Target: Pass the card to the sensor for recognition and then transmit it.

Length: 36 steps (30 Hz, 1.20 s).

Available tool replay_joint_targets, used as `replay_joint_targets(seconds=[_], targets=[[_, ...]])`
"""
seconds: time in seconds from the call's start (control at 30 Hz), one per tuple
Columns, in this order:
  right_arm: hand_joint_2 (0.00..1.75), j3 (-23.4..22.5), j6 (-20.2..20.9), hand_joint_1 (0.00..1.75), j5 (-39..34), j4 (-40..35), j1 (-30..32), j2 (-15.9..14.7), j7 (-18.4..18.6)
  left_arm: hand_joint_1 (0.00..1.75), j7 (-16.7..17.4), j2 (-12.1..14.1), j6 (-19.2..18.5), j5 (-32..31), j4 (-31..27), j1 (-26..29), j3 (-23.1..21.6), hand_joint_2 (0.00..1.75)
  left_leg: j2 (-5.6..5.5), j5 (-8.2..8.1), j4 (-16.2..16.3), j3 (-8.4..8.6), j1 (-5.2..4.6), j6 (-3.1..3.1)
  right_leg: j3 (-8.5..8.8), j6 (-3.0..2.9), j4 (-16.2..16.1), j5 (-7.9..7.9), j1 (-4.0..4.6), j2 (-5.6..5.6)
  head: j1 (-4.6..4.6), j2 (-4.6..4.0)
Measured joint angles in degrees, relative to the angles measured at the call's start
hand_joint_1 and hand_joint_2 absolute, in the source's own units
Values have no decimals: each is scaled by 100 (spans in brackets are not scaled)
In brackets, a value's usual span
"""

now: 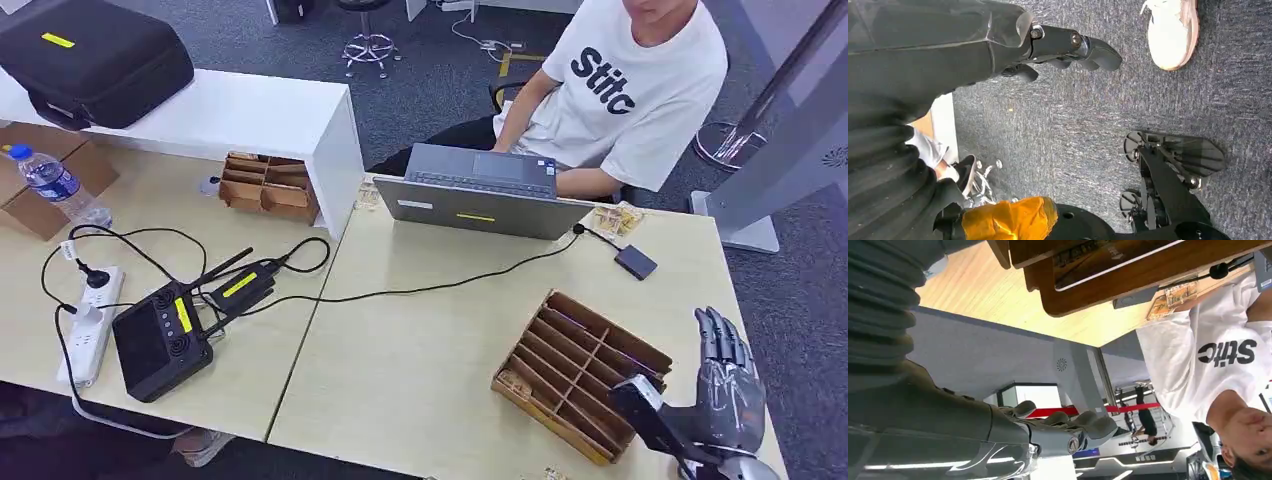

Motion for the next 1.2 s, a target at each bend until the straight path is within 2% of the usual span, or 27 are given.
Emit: replay_joint_targets(seconds=[0.03, 0.07, 0.13, 0.93, 0.97, 1.2], targets=[[175, 0, 0, 0, 0, 0, 0, 0, 0, 0, 0, 0, 0, 0, 0, 0, 0, 175, 0, 0, 0, 0, 0, 0, 0, 0, 0, 0, 0, 0, 0, 0], [175, 0, 0, 56, 0, 0, 0, 0, 0, 0, 0, 0, 0, 0, 0, 0, 0, 175, 0, 0, 0, 0, 0, 0, 0, 0, 0, 0, 0, 0, 0, 0], [175, 0, 0, 84, 0, 0, 0, 0, 0, 0, 0, 0, 0, 0, 0, 0, 0, 175, 0, 0, 0, 0, 0, 0, 0, 0, 0, 0, 0, 0, 0, 0], [175, -31, 17, 84, 20, 2, 0, 4, -26, 0, 0, 0, 0, -7, 0, 0, 0, 175, 0, 0, 0, 0, 0, 0, 0, 0, 0, 0, 0, 0, 0, 0], [175, -31, 17, 175, 20, 2, 0, 4, -26, 0, 0, 0, 0, -7, 0, 0, 0, 175, 0, 0, 0, 0, 0, 0, 0, 0, 0, 0, 0, 0, 0, 0], [175, -33, 46, 175, 20, 24, 1, 4, -63, 0, 0, -2, 0, -11, 0, 0, 0, 175, 0, 0, 0, 0, 0, 0, 0, 0, 0, 0, 0, 0, 0, 0]])
